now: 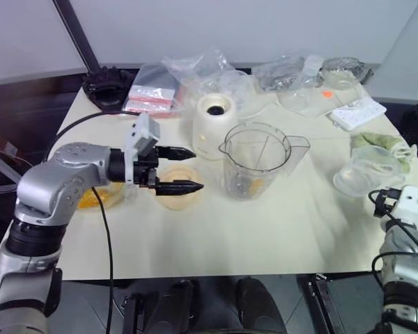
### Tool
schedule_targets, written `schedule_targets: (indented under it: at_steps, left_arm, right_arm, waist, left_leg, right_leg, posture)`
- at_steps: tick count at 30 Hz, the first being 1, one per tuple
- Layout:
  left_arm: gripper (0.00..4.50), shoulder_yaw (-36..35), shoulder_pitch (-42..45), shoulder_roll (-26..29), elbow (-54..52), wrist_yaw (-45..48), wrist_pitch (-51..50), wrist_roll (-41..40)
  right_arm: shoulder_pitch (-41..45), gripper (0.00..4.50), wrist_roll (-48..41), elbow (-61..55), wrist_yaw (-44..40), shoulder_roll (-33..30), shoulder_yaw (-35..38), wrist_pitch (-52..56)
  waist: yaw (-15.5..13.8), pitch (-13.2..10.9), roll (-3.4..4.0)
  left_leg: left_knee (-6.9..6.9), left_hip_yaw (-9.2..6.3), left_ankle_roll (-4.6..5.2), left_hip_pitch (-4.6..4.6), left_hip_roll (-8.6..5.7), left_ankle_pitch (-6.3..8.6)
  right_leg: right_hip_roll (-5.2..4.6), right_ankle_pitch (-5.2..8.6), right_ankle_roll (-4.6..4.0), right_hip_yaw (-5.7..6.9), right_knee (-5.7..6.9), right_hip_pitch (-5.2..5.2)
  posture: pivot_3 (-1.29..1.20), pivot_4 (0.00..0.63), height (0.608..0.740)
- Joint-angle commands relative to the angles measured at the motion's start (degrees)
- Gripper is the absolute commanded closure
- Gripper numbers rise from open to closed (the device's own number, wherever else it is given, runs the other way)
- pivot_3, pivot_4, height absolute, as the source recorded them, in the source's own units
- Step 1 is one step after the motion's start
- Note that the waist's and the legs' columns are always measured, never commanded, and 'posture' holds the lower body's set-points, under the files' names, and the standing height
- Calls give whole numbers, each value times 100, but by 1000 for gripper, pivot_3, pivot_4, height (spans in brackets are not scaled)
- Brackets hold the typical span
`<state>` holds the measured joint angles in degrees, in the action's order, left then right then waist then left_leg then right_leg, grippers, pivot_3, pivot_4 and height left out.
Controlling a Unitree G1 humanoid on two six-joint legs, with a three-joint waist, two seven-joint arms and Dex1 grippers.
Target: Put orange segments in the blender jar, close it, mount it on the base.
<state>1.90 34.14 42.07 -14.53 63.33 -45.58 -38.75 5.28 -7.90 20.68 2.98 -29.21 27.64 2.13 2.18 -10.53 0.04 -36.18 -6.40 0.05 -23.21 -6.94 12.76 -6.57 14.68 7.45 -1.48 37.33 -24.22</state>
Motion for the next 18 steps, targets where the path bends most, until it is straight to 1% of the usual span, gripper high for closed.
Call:
schedule_targets:
  at_steps: [1, 2, 3, 5, 8, 10, 11, 13, 14, 16, 18]
  left_arm:
    - [0, -57, 57, 77, 92, 50, 168, 100]
    - [0, -73, 50, 135, 174, 84, 202, 162]
    - [0, -81, 46, 198, 261, 132, 236, 220]
    - [0, -57, 50, 301, 432, 246, 344, 335]
    - [0, 119, 138, 460, 921, 518, 702, 688]
    - [0, 401, 263, 553, 1436, 757, 1143, 1131]
    - [0, 793, 427, 578, 2042, 990, 1794, 1690]
    - [0, 1256, 811, 360, 2977, 1339, 2475, 2226]
    - [0, 1376, 997, 197, 3380, 1429, 2735, 2380]
    - [0, 1573, 1416, -171, 4319, 1509, 3295, 2750]
    - [0, 1742, 1780, -467, 5203, 1506, 3850, 3163]
  right_arm:
    - [-688, 1023, -127, -1584, -84, 177, 107, 360]
    - [-1062, 1023, -220, -2222, -101, 306, 192, 523]
    - [-1359, 1023, -494, -2779, -155, 437, 333, 788]
    - [-1713, 1023, -921, -3474, -267, 568, 555, 1195]
    - [-2217, 1023, -1456, -4217, -763, 455, 858, 1532]
    - [-2600, 1023, -1942, -4637, -1186, 346, 1099, 1818]
    - [-3070, 1023, -2515, -4999, -1782, 187, 1296, 2063]
    - [-3881, 1023, -3451, -5536, -2803, -135, 1665, 2492]
    - [-4146, 1023, -3762, -5701, -3098, -281, 1795, 2654]
    - [-4549, 1023, -4284, -6039, -3445, -622, 2061, 3039]
    - [-4866, 1023, -4614, -6359, -3667, -887, 2285, 3337]
  waist:
    - [-7, 0, 1]
    - [-23, 2, 2]
    - [-43, 2, 2]
    - [-49, 2, 2]
    - [-112, 3, 3]
    - [-157, 5, 1]
    - [-175, 7, -2]
    - [-286, 13, 9]
    - [-300, 11, 4]
    - [-318, 11, -4]
    - [-306, 8, -28]
  left_leg:
    - [0, -2, 0, 0, 0, 0]
    - [2, -3, 0, 0, 0, 0]
    - [5, -8, 0, -1, 1, 0]
    - [6, -11, -1, -1, 6, 1]
    - [0, -1, -1, -1, 9, 1]
    - [-1, 0, -1, 1, 10, 1]
    - [-2, -1, -1, 2, 16, 1]
    - [-2, -4, -1, 2, 15, 1]
    - [1, -2, 0, 5, 17, 2]
    - [-3, -9, 4, 2, 22, 4]
    - [-8, -11, 8, -3, 21, 6]
  right_leg:
    - [1, 0, 0, 0, 0, 0]
    - [1, 0, 0, 0, 0, -1]
    - [1, 1, 0, 1, 1, -3]
    - [6, 1, -1, 2, -1, -3]
    - [6, 1, -1, 0, -8, 0]
    - [7, 1, -2, 1, -11, 4]
    - [10, 1, -2, 4, -13, 8]
    - [9, 2, -2, 11, -21, 18]
    - [10, 3, -1, 12, -28, 22]
    - [10, 3, -2, 22, -42, 34]
    - [6, 2, -3, 27, -61, 42]
  posture:
    - [0, 150, 740]
    - [0, 150, 740]
    - [0, 150, 740]
    - [0, 150, 740]
    - [0, 150, 740]
    - [0, 150, 740]
    - [0, 150, 740]
    - [0, 150, 740]
    - [0, 150, 740]
    - [0, 150, 740]
    - [0, 150, 740]
